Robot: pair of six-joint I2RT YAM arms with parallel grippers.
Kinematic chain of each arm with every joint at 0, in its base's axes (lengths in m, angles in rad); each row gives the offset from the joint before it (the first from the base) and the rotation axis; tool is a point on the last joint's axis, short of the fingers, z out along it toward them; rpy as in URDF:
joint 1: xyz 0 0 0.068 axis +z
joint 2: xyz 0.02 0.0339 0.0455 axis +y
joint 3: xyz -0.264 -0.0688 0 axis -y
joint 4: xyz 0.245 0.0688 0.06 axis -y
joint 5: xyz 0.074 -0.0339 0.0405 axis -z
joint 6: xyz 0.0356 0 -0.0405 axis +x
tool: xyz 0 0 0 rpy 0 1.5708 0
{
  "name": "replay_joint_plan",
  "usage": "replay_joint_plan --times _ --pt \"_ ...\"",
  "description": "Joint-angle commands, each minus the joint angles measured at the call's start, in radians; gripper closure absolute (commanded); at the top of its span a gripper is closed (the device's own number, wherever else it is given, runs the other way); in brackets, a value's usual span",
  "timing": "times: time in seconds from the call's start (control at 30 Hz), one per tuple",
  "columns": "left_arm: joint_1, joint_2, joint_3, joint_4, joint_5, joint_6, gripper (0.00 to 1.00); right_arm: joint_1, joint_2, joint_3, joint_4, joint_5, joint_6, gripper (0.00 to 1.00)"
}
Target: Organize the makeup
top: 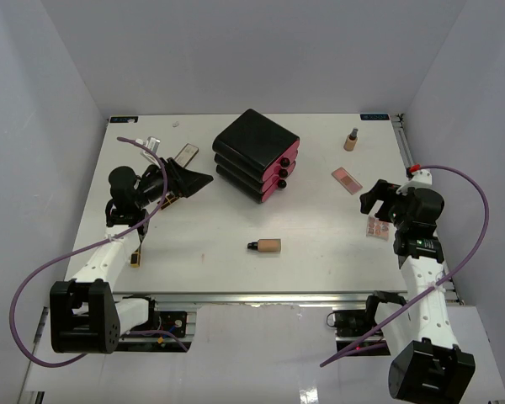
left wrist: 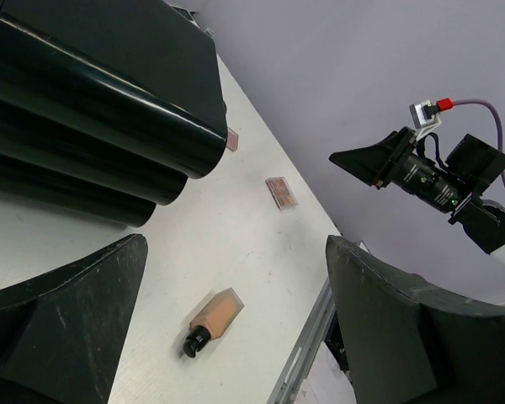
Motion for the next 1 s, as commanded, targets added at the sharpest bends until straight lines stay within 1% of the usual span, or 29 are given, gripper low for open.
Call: replay_joint_plan --times 0.0,0.27,0.37,0.4,0.5,0.53,0.57,0.67,0.73,0.77,0.8,0.87,0.93,0.97 --pt "-0.007 -0.013 0.022 0.027 0.016 0.003 0.02 -0.007 -0.019 0.03 0.046 -0.017 0.01 0.1" --pt "-0.008 -0.013 0.022 0.027 0.014 0.005 0.02 -0.006 -0.025 0.017 0.053 -0.086 -0.014 0.1" --pt "-0.008 -0.011 0.021 0.027 0.014 0.006 0.02 -0.006 -0.03 -0.007 0.068 -0.142 -0.065 0.1" --pt "-0.009 -0.009 0.021 0.025 0.014 0.008 0.02 -0.005 -0.033 -0.024 0.075 -0.222 -0.128 0.1" --pt "-0.011 0.001 0.024 0.012 0.01 0.019 0.02 0.002 -0.026 -0.052 0.074 -0.618 -0.39 0.1" --pt "-0.012 0.003 0.025 0.011 0.01 0.02 0.02 0.019 -0.015 -0.047 0.054 -0.708 -0.42 0.1" --pt "-0.012 0.004 0.026 0.011 0.01 0.02 0.02 0.034 -0.003 -0.023 0.034 -0.751 -0.451 0.1" --pt "-0.013 0.003 0.025 0.011 0.009 0.023 0.02 0.099 0.077 0.052 0.002 -0.716 -0.493 0.1" --pt "-0.013 0.005 0.026 0.011 0.008 0.022 0.02 0.166 0.175 0.136 -0.027 -0.695 -0.512 0.1" --pt "-0.013 0.007 0.027 0.011 0.008 0.023 0.02 0.182 0.197 0.176 -0.036 -0.692 -0.515 0.1" --pt "-0.013 0.007 0.027 0.007 0.006 0.028 0.02 0.214 0.231 0.211 -0.032 -0.68 -0.493 0.1" --pt "-0.013 0.007 0.03 -0.005 0.001 0.04 0.02 0.315 0.34 0.283 -0.02 -0.645 -0.423 0.1" --pt "-0.013 0.004 0.033 -0.022 -0.006 0.052 0.02 0.351 0.459 0.335 0.063 -0.623 -0.33 0.1" --pt "-0.011 0.003 0.034 -0.028 -0.01 0.059 0.02 0.366 0.497 0.377 0.092 -0.639 -0.247 0.1"
